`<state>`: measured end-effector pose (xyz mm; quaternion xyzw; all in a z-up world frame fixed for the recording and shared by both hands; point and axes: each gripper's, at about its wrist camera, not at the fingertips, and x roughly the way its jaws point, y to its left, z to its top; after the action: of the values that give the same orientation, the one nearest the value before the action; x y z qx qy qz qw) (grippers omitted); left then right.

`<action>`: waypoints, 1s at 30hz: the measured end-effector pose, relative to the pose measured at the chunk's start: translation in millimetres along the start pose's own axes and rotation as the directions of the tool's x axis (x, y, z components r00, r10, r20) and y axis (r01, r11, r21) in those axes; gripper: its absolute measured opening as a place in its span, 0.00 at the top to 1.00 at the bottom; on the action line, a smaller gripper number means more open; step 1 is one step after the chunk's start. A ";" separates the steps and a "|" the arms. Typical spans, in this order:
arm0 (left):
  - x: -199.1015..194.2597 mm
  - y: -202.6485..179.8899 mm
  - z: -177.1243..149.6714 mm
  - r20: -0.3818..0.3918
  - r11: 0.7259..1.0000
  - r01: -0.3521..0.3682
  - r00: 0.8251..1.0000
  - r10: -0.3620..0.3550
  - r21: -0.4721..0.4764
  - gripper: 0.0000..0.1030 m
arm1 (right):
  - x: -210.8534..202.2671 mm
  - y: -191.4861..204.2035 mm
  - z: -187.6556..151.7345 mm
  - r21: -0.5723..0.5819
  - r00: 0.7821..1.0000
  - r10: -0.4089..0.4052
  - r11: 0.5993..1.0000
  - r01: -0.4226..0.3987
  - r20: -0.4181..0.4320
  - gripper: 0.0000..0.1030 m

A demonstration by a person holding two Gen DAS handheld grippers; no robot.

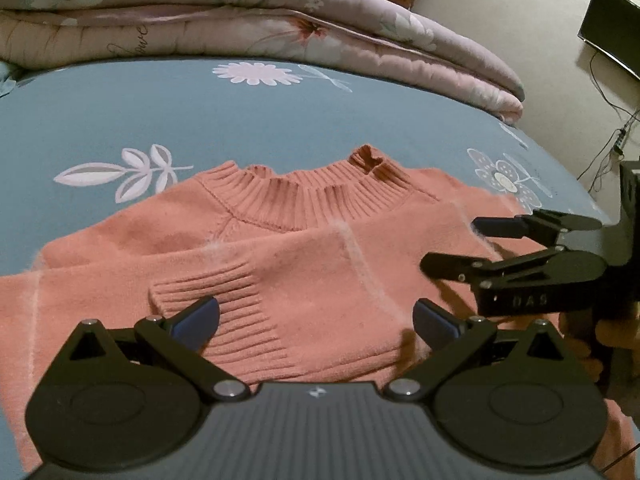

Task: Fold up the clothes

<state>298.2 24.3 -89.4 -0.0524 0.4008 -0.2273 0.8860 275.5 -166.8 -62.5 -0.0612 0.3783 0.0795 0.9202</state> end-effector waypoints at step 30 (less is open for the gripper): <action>-134.6 -72.5 -152.0 -0.208 0.999 -0.037 0.978 0.033 -0.020 0.01 | -174.3 9.9 -138.5 0.222 0.992 -0.032 0.973 0.058 -0.120 0.09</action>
<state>83.0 33.2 -79.5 -0.0318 0.4944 -0.2112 0.8426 56.3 -198.5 -37.9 0.0305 0.4359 0.0115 0.8994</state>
